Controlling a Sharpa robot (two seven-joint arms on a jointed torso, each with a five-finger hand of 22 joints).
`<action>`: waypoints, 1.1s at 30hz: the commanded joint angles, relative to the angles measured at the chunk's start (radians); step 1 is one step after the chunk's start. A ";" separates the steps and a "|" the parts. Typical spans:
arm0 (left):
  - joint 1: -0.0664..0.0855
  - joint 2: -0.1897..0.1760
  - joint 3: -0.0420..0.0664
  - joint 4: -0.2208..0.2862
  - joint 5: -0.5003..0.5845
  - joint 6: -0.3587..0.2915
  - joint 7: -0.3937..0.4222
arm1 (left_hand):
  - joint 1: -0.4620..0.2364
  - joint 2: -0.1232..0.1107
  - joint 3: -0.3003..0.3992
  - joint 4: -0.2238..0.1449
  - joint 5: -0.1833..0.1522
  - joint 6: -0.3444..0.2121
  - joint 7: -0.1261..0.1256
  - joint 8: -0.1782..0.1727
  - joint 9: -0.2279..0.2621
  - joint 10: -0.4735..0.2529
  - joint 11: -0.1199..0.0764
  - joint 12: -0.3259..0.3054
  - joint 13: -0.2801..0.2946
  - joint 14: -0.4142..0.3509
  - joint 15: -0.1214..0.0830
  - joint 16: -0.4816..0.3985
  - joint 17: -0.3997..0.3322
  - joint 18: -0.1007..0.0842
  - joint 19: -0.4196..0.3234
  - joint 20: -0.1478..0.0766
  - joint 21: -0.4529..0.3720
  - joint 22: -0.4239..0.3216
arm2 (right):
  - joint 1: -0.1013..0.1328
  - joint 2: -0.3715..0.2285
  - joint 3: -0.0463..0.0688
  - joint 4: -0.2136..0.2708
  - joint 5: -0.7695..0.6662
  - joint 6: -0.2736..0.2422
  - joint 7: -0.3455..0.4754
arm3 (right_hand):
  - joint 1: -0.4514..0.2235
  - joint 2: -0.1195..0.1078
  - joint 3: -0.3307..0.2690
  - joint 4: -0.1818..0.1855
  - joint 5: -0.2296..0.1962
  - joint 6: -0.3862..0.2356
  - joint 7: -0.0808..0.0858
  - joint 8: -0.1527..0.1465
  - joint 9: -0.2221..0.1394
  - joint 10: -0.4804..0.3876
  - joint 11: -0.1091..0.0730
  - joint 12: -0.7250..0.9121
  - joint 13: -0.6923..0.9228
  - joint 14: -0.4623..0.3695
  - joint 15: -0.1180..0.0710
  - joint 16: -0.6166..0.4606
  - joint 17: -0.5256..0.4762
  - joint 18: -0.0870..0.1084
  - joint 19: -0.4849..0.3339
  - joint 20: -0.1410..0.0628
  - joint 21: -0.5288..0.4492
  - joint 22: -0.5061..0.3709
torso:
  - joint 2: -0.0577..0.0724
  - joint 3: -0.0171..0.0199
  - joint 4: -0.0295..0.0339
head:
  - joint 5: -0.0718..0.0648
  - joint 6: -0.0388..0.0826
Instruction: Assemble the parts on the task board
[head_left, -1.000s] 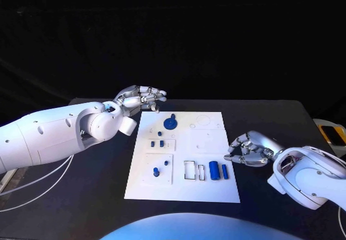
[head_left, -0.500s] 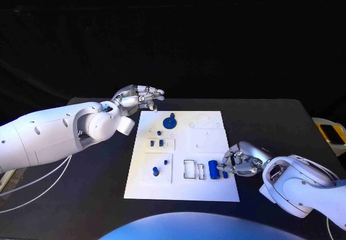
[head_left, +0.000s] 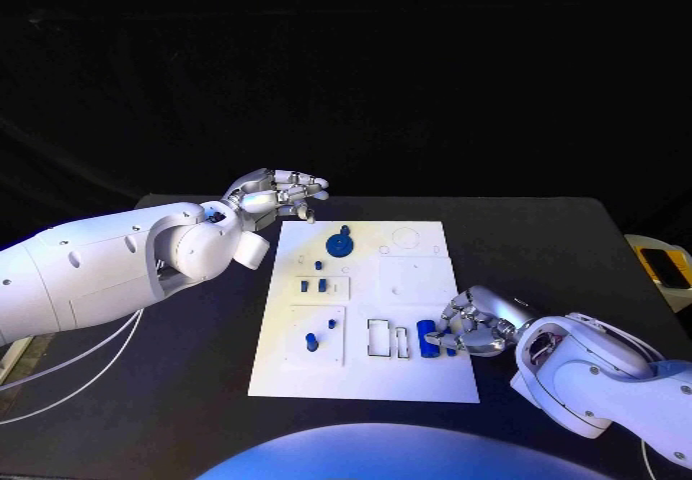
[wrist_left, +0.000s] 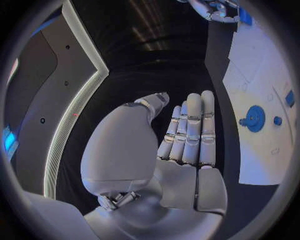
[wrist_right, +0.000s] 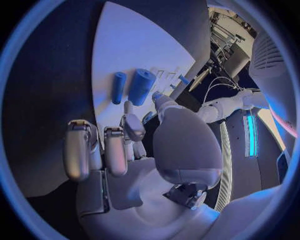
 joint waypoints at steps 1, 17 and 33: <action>0.000 0.000 0.001 0.004 0.007 0.013 0.004 | -0.007 0.003 -0.006 0.000 -0.001 -0.001 0.008 0.006 0.001 -0.007 0.001 0.006 0.001 -0.005 0.001 0.002 0.000 0.006 -0.001 0.006 -0.004 -0.001 | -0.005 0.008 -0.001 -0.005 -0.036 0.034 -0.015 | -0.001 0.013 -0.018 0.017 0.005 0.004 -0.003 0.011 0.011 0.003 -0.004 0.005 0.005 0.061 -0.008 0.005 0.033 -0.008 0.037 -0.007 0.007 0.213 | 0.001 0.0002 0.0005 | 0.000 0.001; 0.000 -0.005 0.001 0.008 0.007 0.019 -0.002 | -0.007 0.003 -0.006 0.000 -0.001 -0.001 0.008 0.006 0.001 -0.007 0.001 0.006 0.001 -0.005 0.001 0.002 0.000 0.006 -0.001 0.006 -0.004 -0.001 | -0.030 0.061 -0.001 -0.042 -0.085 0.066 -0.038 | 0.027 0.030 -0.037 0.025 0.013 0.000 -0.005 0.022 0.030 0.010 -0.006 0.015 0.024 0.062 -0.010 0.006 0.037 -0.009 0.039 -0.009 0.011 0.215 | 0.001 0.0003 0.0010 | 0.003 -0.004; 0.001 -0.008 0.001 0.010 0.007 0.030 -0.008 | -0.017 0.006 -0.016 0.016 0.000 -0.004 0.009 0.013 0.002 -0.013 0.002 0.014 0.002 -0.007 0.003 0.004 0.000 0.005 0.001 0.007 -0.013 -0.008 | -0.043 0.083 -0.001 -0.046 -0.129 0.040 -0.056 | 0.177 0.064 0.064 -0.011 0.067 0.011 -0.019 0.042 0.072 0.030 -0.019 0.036 0.070 0.065 -0.021 0.012 0.058 -0.012 0.044 -0.018 0.026 0.219 | 0.000 0.0002 0.0002 | 0.002 -0.004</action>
